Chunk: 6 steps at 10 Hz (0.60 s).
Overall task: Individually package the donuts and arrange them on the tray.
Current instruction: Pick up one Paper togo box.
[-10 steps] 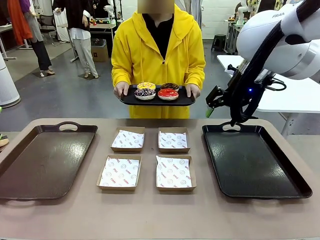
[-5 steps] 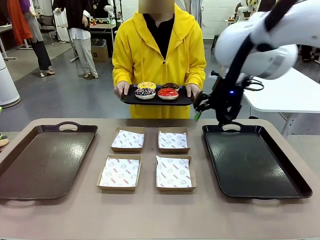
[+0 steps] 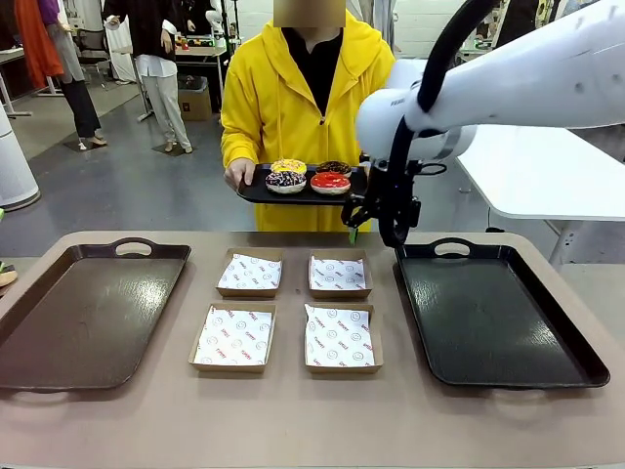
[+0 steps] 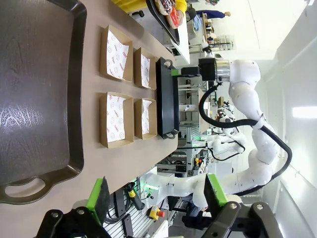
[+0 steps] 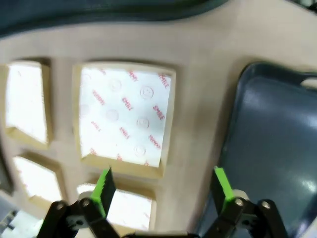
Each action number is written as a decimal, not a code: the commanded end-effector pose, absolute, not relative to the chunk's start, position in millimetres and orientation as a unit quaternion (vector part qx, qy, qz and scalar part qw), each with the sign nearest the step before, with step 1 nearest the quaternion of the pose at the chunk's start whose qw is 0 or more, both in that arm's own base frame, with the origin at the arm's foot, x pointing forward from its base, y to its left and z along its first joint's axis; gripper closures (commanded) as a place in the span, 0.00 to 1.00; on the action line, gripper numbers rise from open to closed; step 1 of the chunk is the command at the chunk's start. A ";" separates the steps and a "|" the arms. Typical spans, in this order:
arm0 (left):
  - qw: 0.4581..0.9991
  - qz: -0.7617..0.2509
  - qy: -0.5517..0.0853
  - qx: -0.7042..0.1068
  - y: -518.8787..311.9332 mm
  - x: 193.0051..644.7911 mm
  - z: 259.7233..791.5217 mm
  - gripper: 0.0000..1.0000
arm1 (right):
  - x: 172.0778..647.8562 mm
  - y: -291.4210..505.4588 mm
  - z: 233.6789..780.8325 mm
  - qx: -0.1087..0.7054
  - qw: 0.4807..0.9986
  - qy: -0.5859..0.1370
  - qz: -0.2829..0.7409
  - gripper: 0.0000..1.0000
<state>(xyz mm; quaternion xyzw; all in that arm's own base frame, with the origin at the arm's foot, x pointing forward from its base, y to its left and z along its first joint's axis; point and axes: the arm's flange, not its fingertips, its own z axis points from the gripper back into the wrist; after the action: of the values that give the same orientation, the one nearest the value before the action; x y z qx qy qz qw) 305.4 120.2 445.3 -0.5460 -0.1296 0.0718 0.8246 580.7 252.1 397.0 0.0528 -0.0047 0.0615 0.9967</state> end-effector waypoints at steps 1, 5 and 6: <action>0.820 0.076 -0.130 -0.552 119.6 304.5 446.8 0.00 | 597.9 272.4 384.6 0.034 0.998 -0.016 0.053 0.00; 0.820 0.076 -0.130 -0.552 119.6 304.5 446.8 0.00 | 593.6 278.2 350.1 0.014 0.998 -0.058 0.028 0.00; 0.820 0.076 -0.130 -0.552 119.6 304.5 446.8 0.00 | 590.8 276.0 346.1 0.006 0.998 -0.060 0.026 0.00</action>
<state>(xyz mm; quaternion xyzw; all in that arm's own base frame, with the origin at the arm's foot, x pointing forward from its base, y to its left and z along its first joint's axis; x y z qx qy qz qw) 305.5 119.9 445.3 -0.5458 -0.1293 0.0716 0.8248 598.5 279.4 352.8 0.0294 -0.0409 0.0437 0.9978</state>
